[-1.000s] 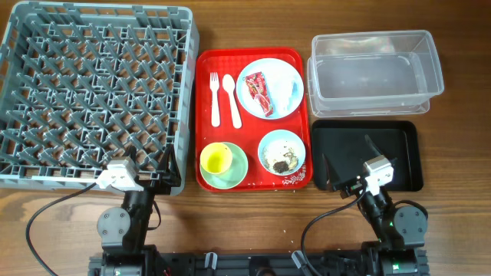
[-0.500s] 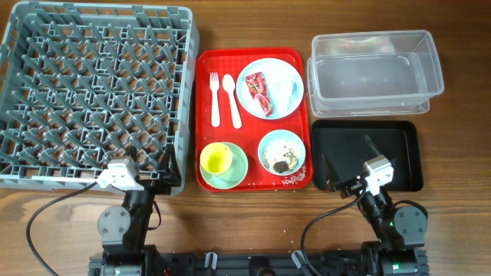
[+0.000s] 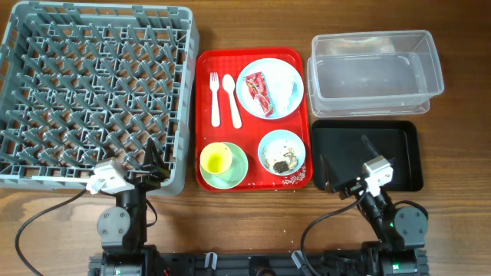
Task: Sort waste into correct bins and load items into the dishwasher rack
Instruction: 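Reach the right gripper toward the red wrapper on the blue plate, then grasp the red wrapper with the right gripper and drop it in the clear bin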
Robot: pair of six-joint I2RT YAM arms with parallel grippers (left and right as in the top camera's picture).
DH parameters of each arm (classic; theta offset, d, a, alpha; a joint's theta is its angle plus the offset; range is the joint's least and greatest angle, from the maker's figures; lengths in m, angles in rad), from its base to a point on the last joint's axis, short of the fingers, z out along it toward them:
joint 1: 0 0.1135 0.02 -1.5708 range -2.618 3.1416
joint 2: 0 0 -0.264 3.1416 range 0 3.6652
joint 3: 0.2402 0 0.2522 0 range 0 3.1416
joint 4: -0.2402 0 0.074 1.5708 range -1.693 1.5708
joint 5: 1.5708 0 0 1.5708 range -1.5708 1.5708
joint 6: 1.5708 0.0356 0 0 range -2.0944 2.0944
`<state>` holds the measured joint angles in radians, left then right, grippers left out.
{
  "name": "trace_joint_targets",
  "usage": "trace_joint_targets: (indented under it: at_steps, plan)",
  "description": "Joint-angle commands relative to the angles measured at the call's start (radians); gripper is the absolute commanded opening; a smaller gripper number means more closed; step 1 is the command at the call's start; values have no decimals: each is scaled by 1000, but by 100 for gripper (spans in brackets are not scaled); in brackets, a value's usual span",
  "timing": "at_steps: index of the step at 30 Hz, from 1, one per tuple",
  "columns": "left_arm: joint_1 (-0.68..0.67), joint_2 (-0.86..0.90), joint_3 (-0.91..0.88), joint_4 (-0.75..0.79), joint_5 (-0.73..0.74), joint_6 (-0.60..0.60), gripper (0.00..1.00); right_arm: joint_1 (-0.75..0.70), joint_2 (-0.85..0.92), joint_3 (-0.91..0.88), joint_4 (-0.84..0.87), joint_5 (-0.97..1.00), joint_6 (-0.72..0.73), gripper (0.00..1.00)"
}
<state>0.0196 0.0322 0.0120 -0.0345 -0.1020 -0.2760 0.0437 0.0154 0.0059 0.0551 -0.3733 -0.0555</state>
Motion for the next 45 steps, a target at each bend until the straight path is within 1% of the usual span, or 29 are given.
trace_joint_targets:
  at_steps: [1,3,4,6,9,11,13,14,15,16,18,20,21,22,24,26,27,28,29,30,34,35,36,37,38,39,40,42,45]
  plan:
    - [-2,3,-6,89,135,-27,100,-4,-8,17,46,-61,244,100]
    - [-2,3,6,216,204,-28,100,-4,1,85,31,-101,298,100]
    - [-2,3,35,229,203,-28,100,-4,18,137,3,-103,318,100]
    - [-2,16,112,187,196,-27,100,-4,62,235,-71,-104,324,100]
    - [-2,109,310,-16,196,-28,100,-4,259,522,-320,-98,317,100]
    - [-2,213,459,-153,200,-28,100,-4,430,719,-507,-98,271,100]
    - [-2,349,627,-282,215,-27,100,-4,679,1002,-795,-95,133,100]
    - [-2,437,736,-372,233,-27,100,-4,818,1162,-940,-96,111,100]
    - [-2,514,832,-451,251,-27,100,-4,938,1296,-1030,-106,112,100]
    - [-2,573,904,-509,263,-27,100,-4,1006,1363,-1059,-108,114,100]
    - [-2,673,1014,-586,270,-27,100,-4,1152,1458,-1098,-154,211,100]
    - [-2,723,1037,-597,270,-27,100,24,1272,1479,-1027,-299,190,100]
    - [-2,734,1037,-607,270,-27,100,63,1322,1482,-1016,-267,201,100]
    - [-2,747,1037,-622,269,-27,100,123,1378,1482,-1010,-169,242,100]
    - [-2,778,1037,-667,269,-27,100,324,1546,1482,-1000,191,364,100]
    - [-2,793,1037,-681,269,-27,100,395,1630,1482,-977,302,408,100]
    - [-2,805,1037,-687,269,-27,100,437,1712,1482,-935,356,430,97]
    - [-2,814,1037,-689,269,-27,100,458,1785,1482,-888,369,430,91]
    - [-2,825,1037,-689,269,-27,100,466,1834,1482,-853,389,431,82]
    - [-2,835,1037,-689,269,-27,100,468,1898,1482,-803,420,434,79]
    - [-2,871,1037,-689,269,-27,100,451,2080,1482,-657,429,452,74]
    - [-2,878,1037,-689,269,-27,100,448,2106,1482,-639,416,452,72]
    - [-2,885,1037,-689,269,-27,100,447,2127,1482,-631,397,451,66]
    - [-2,891,1037,-689,269,-27,100,447,2144,1482,-629,376,451,55]
    - [-2,901,1037,-689,269,-27,100,447,2156,1482,-633,352,451,41]
    - [-2,911,1037,-689,269,-27,100,447,2155,1483,-642,350,448,11]
    - [-2,915,1037,-689,269,-27,100,447,2143,1489,-657,350,449,4]
    - [-2,929,1037,-689,269,-27,100,443,2098,1513,-694,351,448,4]
    - [-2,953,1037,-689,269,-27,100,422,1938,1536,-737,351,452,4]
